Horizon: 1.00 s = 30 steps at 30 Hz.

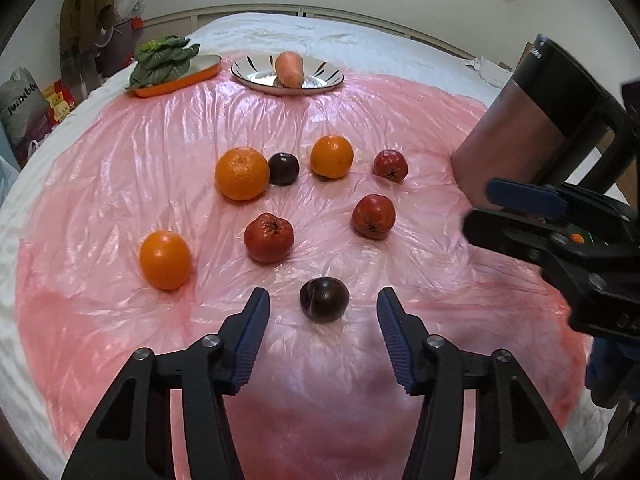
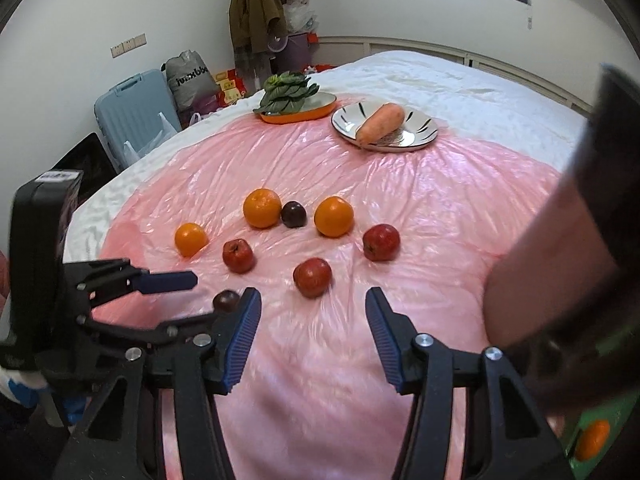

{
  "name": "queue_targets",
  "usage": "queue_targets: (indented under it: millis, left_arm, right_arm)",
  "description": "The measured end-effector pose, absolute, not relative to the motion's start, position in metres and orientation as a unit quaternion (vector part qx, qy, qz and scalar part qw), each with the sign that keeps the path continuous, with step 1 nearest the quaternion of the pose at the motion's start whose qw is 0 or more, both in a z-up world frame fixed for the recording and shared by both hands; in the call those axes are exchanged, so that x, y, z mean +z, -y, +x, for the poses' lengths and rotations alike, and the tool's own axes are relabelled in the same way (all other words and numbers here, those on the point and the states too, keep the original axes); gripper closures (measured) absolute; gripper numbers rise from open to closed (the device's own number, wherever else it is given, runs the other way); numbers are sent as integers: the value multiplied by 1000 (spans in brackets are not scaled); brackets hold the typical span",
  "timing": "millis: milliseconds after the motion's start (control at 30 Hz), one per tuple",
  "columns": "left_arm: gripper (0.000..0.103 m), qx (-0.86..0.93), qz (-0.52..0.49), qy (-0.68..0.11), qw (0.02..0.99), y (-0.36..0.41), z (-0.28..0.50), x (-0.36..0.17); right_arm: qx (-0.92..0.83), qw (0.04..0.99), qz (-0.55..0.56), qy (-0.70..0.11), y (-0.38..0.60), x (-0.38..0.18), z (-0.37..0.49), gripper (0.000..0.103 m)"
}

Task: Organize fruits
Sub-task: 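Grasp a dark plum with the left tool while the right tool grasps a red apple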

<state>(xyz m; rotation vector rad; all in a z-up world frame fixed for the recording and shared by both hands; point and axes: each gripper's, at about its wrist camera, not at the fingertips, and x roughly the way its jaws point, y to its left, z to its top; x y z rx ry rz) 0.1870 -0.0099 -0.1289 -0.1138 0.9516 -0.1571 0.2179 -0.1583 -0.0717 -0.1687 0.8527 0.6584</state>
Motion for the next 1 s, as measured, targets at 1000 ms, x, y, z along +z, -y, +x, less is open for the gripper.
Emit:
queue_targets:
  millis: [1000]
  left_arm:
    - [79,-108,-73,-461,878,7,201,-155]
  right_arm:
    - [345,815,-139,-443,106,-137,266,62]
